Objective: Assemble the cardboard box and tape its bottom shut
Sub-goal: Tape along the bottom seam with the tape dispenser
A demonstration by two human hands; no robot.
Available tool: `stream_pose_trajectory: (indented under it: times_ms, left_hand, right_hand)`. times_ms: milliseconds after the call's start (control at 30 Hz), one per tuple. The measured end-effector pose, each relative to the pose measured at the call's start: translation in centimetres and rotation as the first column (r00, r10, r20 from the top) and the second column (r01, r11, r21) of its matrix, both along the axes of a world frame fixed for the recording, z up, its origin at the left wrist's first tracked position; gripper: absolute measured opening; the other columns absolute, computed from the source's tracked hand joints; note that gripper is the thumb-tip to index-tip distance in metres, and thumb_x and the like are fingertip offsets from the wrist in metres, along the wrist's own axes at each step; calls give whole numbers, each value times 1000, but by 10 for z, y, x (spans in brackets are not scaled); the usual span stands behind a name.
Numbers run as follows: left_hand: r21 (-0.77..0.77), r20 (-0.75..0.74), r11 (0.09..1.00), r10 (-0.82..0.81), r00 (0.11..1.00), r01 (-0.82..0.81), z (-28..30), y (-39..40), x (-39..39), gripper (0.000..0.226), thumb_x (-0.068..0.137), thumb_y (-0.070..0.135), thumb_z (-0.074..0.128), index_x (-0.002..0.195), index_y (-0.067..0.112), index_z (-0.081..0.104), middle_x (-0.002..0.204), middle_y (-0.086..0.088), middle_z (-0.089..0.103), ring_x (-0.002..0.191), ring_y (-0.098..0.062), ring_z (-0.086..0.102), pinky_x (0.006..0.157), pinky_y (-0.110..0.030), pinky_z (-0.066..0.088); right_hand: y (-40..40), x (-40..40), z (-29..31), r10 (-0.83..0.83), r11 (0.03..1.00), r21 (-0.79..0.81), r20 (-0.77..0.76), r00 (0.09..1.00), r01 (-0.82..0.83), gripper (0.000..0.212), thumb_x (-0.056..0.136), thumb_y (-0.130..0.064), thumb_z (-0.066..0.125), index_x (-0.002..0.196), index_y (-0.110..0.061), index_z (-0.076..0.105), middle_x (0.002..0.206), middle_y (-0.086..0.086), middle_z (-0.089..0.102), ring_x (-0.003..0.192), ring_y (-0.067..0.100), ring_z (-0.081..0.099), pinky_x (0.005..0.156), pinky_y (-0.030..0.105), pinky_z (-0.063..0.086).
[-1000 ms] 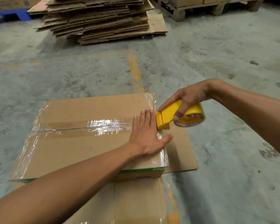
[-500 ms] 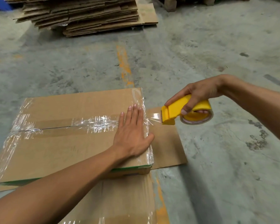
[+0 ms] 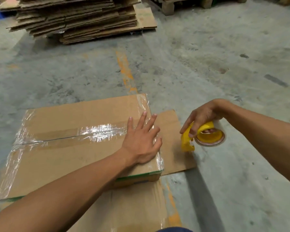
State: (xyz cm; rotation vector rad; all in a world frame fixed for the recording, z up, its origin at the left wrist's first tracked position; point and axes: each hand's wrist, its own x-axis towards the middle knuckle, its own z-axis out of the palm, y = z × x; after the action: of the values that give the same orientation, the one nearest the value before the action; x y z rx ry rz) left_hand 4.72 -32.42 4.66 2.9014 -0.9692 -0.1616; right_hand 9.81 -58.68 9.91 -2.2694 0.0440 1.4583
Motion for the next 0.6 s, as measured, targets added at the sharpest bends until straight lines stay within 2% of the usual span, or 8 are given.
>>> stream_pose_trajectory:
  times_ms: [100,233,300,400,467,533,567,600]
  left_hand:
    - [118,82,979,-175,981,165,9,-4,11,63,94,52,16,124,19,61,155,-3,38,152,-27,4,117,-59,4]
    - [172,61,903,-409,911,394,13,-7,19,64,97,45,17,98,16,74,112,-7,71,138,-27,40,117,-55,8]
    - [119,26,855,-511,859,505,19,-6,19,57,97,42,22,88,18,72,99,-6,72,119,-24,57,118,-53,10]
    - [-164,22,838,-524,851,520,32,7,21,42,97,37,32,81,18,66,82,0,69,84,-23,64,118,-43,18]
    - [-390,14,863,-343,939,321,44,29,32,38,94,36,38,76,15,64,73,-1,68,69,-23,60,97,-37,43]
    - [-596,-235,796,-47,971,-106,63,57,45,39,94,36,43,76,12,66,71,0,70,66,-17,62,77,-35,51]
    - [-635,-466,676,50,884,-373,76,72,50,38,95,37,44,79,13,69,75,0,72,67,-15,65,77,-34,53]
    - [-585,-689,535,68,721,-610,89,85,56,39,97,41,44,85,13,71,80,-1,74,70,-16,66,75,-33,52]
  right_hand:
    - [2,3,34,-45,998,-34,70,997,47,45,73,-29,83,115,-38,71,108,1,73,89,22,69,68,29,57]
    - [15,4,76,-173,985,60,205,963,164,42,79,-26,79,119,-37,69,104,1,72,70,13,68,57,24,55]
    - [27,8,93,-278,953,198,254,926,232,46,80,-25,77,123,-34,66,99,3,74,60,14,63,49,24,52]
    - [48,15,117,-414,859,420,233,880,293,57,75,-30,75,129,-33,61,83,8,69,47,14,53,43,25,48]
    - [65,16,135,-435,814,511,222,873,276,56,79,-32,69,133,-33,57,71,4,66,44,12,49,41,23,45]
    - [84,14,152,-439,772,584,206,874,250,53,88,-31,58,140,-31,48,60,-5,65,40,8,46,39,20,41]
    - [92,12,158,-441,749,615,189,877,244,55,89,-31,55,142,-29,44,55,-7,65,37,6,45,38,18,39]
    - [100,10,161,-441,719,652,160,883,241,61,85,-35,59,143,-29,41,51,-7,64,35,4,44,37,16,37]
